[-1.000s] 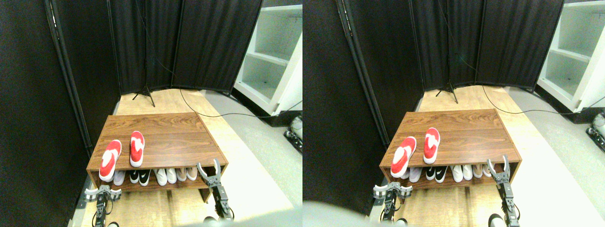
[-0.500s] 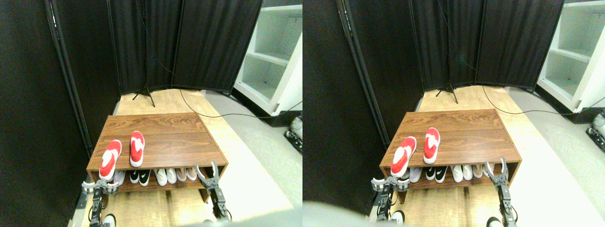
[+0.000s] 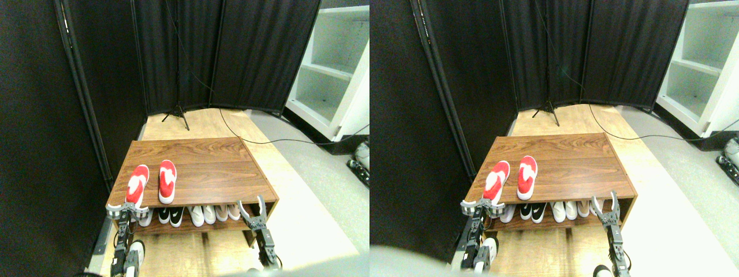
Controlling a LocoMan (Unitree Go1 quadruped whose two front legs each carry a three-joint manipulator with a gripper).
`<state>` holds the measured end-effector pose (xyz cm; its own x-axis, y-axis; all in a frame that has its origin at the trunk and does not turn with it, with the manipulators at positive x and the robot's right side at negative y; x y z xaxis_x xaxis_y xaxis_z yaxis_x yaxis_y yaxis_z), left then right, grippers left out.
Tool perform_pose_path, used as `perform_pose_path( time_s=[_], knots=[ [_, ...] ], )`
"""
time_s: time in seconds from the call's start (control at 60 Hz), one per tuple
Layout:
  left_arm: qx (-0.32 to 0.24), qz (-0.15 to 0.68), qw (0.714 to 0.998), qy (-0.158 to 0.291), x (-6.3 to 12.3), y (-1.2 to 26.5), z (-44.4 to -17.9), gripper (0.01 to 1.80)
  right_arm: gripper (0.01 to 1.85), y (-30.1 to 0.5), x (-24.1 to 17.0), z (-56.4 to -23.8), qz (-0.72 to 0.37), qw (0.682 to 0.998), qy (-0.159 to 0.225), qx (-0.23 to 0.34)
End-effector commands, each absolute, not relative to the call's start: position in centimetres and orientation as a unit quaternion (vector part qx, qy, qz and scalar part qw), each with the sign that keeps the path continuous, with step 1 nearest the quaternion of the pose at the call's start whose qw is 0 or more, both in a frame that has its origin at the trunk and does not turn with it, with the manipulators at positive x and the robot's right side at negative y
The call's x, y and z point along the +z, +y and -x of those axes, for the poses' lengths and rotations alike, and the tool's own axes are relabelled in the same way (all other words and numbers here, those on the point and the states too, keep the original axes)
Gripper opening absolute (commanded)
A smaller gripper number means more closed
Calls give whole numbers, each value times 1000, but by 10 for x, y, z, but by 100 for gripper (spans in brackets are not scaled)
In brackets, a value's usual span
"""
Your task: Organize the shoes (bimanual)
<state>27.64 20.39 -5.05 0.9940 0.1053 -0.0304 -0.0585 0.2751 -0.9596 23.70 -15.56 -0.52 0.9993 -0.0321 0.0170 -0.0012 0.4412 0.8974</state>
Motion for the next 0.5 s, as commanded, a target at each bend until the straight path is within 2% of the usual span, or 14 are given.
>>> perform_pose_path(
  time_s=[0.017,0.133,0.35,0.5],
  knots=[
    [45,605,794,-29,-53,199,-285,174,47,-154,7,-236,-518,855,-37,15],
    [48,618,784,-28,-57,197,-289,176,48,-155,9,-234,-517,855,-36,15],
    [48,610,791,-21,-56,195,-287,174,51,-159,10,-231,-524,851,-39,15],
    [46,619,784,-21,-58,196,-286,176,50,-161,11,-227,-517,855,-40,13]
  ],
)
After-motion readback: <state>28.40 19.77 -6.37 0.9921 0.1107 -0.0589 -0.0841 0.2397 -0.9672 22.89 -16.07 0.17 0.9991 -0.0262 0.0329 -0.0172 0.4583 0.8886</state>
